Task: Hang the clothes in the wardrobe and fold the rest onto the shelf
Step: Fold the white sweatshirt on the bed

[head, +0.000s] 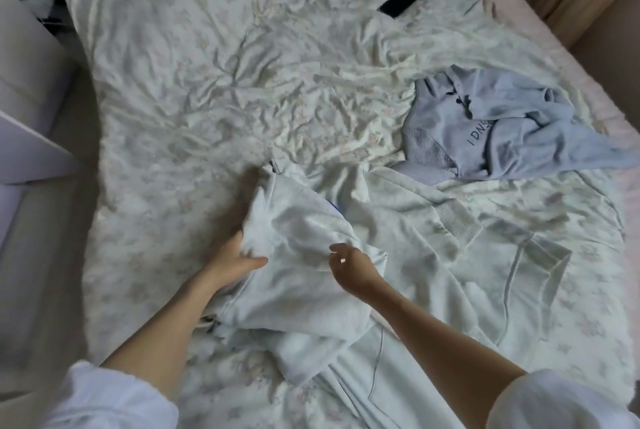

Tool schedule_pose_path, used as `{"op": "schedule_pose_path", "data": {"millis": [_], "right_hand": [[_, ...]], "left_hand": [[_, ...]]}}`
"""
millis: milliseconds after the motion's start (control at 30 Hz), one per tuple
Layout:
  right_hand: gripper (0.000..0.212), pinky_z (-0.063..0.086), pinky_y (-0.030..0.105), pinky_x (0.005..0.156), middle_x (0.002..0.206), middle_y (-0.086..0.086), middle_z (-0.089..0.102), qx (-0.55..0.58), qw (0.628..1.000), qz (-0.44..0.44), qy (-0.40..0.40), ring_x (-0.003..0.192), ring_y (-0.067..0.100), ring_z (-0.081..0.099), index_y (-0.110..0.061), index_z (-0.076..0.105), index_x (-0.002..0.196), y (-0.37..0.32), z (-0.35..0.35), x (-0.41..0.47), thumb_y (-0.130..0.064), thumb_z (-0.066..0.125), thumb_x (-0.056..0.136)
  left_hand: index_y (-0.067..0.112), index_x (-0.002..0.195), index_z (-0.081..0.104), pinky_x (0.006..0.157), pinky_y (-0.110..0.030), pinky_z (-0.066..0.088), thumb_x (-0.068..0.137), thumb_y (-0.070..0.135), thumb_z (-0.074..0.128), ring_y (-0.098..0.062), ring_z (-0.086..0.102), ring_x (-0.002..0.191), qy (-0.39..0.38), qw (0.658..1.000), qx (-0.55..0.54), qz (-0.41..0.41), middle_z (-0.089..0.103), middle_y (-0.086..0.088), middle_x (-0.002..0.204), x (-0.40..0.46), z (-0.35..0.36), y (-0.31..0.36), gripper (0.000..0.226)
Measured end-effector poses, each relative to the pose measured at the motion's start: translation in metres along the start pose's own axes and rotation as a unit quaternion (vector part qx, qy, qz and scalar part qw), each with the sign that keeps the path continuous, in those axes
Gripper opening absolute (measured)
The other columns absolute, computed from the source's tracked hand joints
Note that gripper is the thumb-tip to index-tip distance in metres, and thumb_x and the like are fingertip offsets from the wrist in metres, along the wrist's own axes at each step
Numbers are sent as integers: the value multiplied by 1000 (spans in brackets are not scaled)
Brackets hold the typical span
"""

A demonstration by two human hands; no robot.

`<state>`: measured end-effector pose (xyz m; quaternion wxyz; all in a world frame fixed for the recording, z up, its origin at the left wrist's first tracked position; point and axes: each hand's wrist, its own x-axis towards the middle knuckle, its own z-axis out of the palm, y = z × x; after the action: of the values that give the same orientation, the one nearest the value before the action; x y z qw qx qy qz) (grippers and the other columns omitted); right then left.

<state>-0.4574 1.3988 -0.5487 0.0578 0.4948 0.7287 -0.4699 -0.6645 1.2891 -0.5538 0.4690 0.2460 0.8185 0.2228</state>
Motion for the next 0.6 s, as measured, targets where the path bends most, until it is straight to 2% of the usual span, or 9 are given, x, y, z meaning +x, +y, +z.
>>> {"op": "schedule_pose_path", "data": {"millis": [67,133,233,267,333,400,433,533,600], "right_hand": [[33,39,24,91,121,10,62,65,997,-3,47,108,24,58,-7,58,122,-20,-12,7,-21,45,95],[46,44,32,93,118,11,60,144,988,-5,55,100,22,58,-9,48,133,-41,-27,16,-33,50,94],[83,50,39,90,138,11,45,233,972,6,14,119,25,50,-18,19,148,-71,-49,30,-52,60,83],[94,50,37,88,144,11,39,230,973,10,12,124,27,47,-20,11,149,-78,-53,34,-55,63,79],[104,47,37,93,144,12,37,161,987,9,20,124,31,46,-21,-1,149,-84,-56,39,-50,68,76],[95,43,36,93,137,16,44,63,997,11,40,119,36,49,-18,-2,148,-78,-57,40,-34,63,82],[84,41,34,86,131,18,49,38,997,12,69,115,38,51,-15,5,147,-72,-59,37,-26,59,84],[57,33,27,72,107,15,57,116,980,2,162,102,32,56,-5,33,129,-48,-75,24,-20,53,78],[52,32,23,70,98,8,52,179,962,-13,207,96,26,54,0,37,122,-29,-89,12,-19,47,75]], "left_hand": [[11,146,28,100,-23,33,82,16,70,-11,41,125,-46,996,48,62,39,4,143,-12,7,8,76],[18,149,20,106,-26,31,86,20,62,-19,39,132,-64,982,147,103,36,1,148,-27,17,22,76],[33,148,14,98,-37,39,87,31,53,-31,47,123,-23,916,361,172,43,0,144,-54,36,44,73],[35,147,13,94,-39,40,87,31,52,-32,50,119,-16,898,391,200,45,0,142,-63,43,50,72],[34,147,15,89,-38,43,88,26,50,-32,55,111,-15,886,387,254,47,-1,139,-77,58,58,69],[33,148,16,83,-36,47,88,22,50,-31,59,102,2,882,373,287,49,-3,135,-87,71,63,70],[34,148,15,80,-34,48,89,22,51,-30,60,98,14,882,369,294,50,-4,134,-93,78,64,71],[36,148,12,80,-34,48,87,36,58,-27,59,100,35,892,354,280,45,-3,137,-106,92,63,76],[29,143,17,87,-37,44,83,48,61,-28,53,111,37,901,375,217,45,-4,135,-112,95,60,77]]}}
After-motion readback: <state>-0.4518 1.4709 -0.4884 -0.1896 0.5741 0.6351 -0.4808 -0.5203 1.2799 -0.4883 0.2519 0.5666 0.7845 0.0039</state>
